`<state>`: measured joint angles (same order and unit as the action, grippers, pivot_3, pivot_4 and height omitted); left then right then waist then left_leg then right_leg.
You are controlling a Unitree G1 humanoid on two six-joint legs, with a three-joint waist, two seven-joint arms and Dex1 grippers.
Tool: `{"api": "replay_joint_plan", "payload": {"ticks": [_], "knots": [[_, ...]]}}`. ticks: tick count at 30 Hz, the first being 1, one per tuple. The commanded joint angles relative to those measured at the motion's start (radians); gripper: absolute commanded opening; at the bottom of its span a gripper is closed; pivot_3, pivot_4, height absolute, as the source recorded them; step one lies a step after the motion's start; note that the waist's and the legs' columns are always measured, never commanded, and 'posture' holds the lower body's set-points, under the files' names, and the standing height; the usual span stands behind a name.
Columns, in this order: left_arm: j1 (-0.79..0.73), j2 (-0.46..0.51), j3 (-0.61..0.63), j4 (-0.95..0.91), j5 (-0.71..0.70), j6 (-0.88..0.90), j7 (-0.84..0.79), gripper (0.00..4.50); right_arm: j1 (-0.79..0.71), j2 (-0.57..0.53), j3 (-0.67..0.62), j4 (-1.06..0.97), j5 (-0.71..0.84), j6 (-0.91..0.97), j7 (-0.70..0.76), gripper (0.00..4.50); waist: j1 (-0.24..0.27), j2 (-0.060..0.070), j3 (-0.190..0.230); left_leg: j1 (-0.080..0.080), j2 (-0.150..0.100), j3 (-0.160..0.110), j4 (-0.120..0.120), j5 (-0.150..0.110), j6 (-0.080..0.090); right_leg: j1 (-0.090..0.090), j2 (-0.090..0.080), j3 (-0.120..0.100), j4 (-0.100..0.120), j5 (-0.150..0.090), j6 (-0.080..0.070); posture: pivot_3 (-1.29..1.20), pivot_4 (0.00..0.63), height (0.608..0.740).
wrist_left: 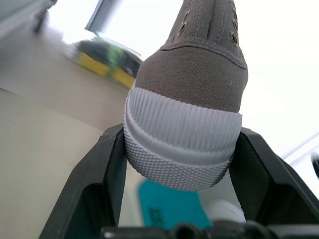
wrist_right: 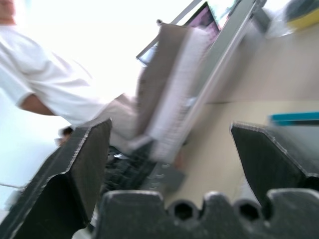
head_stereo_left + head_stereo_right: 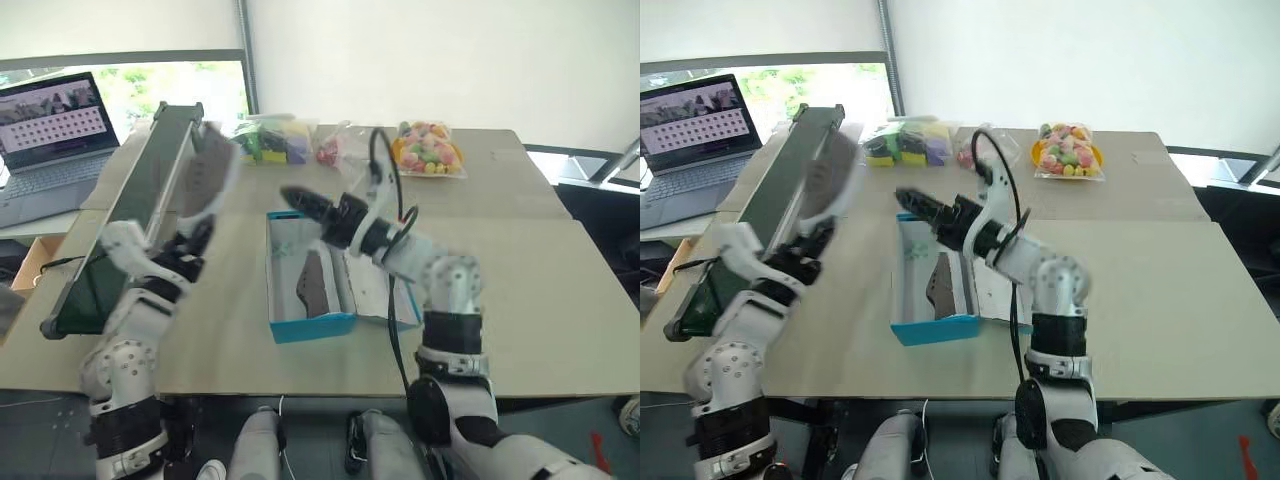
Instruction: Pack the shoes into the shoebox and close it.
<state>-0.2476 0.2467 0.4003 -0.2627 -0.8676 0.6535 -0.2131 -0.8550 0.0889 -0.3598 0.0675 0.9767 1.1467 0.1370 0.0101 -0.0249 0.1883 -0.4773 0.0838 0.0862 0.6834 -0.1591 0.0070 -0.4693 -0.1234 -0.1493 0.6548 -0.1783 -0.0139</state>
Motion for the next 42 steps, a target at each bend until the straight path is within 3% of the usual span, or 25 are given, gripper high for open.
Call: {"api": "replay_joint_plan", "payload": {"ticks": [1,10,27,38,42], "knots": [[0.004,-0.002,-0.078,-0.091,-0.035,0.029,-0.035,2.68,-0.069,0.031,-0.061,0.042,0.11,0.046,-0.103,4.5,0.0,0.0,0.0,0.0,0.0,0.0,0.0,0.0,0.0,0.0,0.0,0.0,0.0,0.0,0.0,0.0,0.15,0.681],[-0.025,-0.012,-0.16,-0.12,-0.082,0.066,-0.061,2.68,-0.056,0.024,-0.008,0.059,0.121,0.049,-0.156,4.5,-0.004,0.0,0.0,0.0,0.0,0.001,0.0,0.001,0.002,-0.001,0.0,0.001,0.0,0.0,0.0,0.0,0.15,0.681],[-0.014,0.013,-0.14,-0.113,-0.079,0.057,-0.067,2.68,-0.002,-0.027,0.04,0.111,0.03,0.017,-0.134,4.5,-0.005,0.001,0.001,-0.001,0.0,0.001,0.0,0.0,0.0,-0.002,0.0,0.001,-0.001,0.0,0.0,0.0,0.15,0.681],[0.005,0.011,-0.16,-0.127,-0.077,0.056,-0.066,2.68,-0.05,-0.021,-0.014,0.162,0.044,-0.022,-0.161,4.5,-0.007,0.001,0.001,-0.002,0.0,0.0,-0.001,0.0,0.001,-0.003,0.0,0.001,0.0,0.0,0.0,0.0,0.15,0.681],[0.007,0.011,-0.159,-0.123,-0.07,0.052,-0.064,2.65,-0.055,-0.013,-0.034,0.161,0.046,-0.035,-0.179,3.48,-0.007,0.001,0.001,-0.002,0.0,0.0,-0.001,0.0,0.0,-0.003,0.0,0.001,-0.001,0.0,0.0,0.0,0.15,0.681]]}}
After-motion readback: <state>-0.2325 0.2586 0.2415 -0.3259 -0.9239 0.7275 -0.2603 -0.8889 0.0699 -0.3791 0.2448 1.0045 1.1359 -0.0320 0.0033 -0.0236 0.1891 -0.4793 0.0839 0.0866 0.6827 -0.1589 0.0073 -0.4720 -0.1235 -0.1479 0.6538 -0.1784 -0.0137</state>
